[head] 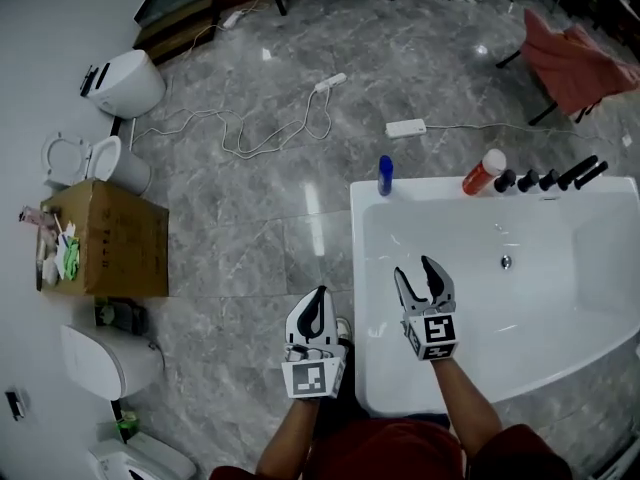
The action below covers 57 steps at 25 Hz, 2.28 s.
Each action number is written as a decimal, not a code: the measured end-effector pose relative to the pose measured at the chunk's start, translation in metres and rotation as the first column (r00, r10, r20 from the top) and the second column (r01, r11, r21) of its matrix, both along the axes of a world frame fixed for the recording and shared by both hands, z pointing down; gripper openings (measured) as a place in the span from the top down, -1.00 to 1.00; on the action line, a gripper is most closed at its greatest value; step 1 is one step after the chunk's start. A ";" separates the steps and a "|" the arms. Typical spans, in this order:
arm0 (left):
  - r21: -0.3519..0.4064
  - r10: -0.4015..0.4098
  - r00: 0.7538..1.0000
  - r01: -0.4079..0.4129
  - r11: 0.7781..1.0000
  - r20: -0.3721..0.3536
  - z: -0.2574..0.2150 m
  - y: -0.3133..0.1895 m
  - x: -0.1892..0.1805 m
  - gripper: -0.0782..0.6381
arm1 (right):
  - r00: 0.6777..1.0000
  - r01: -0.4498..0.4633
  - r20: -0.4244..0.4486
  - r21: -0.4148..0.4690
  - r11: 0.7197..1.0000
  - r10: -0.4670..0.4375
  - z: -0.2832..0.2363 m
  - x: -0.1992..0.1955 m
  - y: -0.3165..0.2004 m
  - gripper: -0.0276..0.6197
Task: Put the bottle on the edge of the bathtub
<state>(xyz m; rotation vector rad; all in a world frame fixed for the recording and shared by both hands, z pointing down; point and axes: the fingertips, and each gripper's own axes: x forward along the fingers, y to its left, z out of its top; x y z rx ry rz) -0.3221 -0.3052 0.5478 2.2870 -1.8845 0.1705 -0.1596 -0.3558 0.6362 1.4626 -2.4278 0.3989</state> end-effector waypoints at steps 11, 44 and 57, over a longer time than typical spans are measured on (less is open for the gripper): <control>0.039 0.047 0.999 -0.048 0.998 0.026 -0.084 0.062 0.047 0.77 | 1.000 -0.006 0.006 0.125 0.992 0.005 -0.140 0.071 0.085 0.23; 0.244 0.071 0.997 -0.079 0.966 0.040 -0.197 0.090 0.058 0.77 | 0.994 -0.111 0.028 0.394 0.913 0.109 -0.283 0.116 0.124 0.87; 0.243 0.072 0.997 -0.079 0.967 0.040 -0.195 0.095 0.057 0.77 | 0.993 -0.114 0.047 0.383 0.917 0.104 -0.280 0.115 0.127 0.92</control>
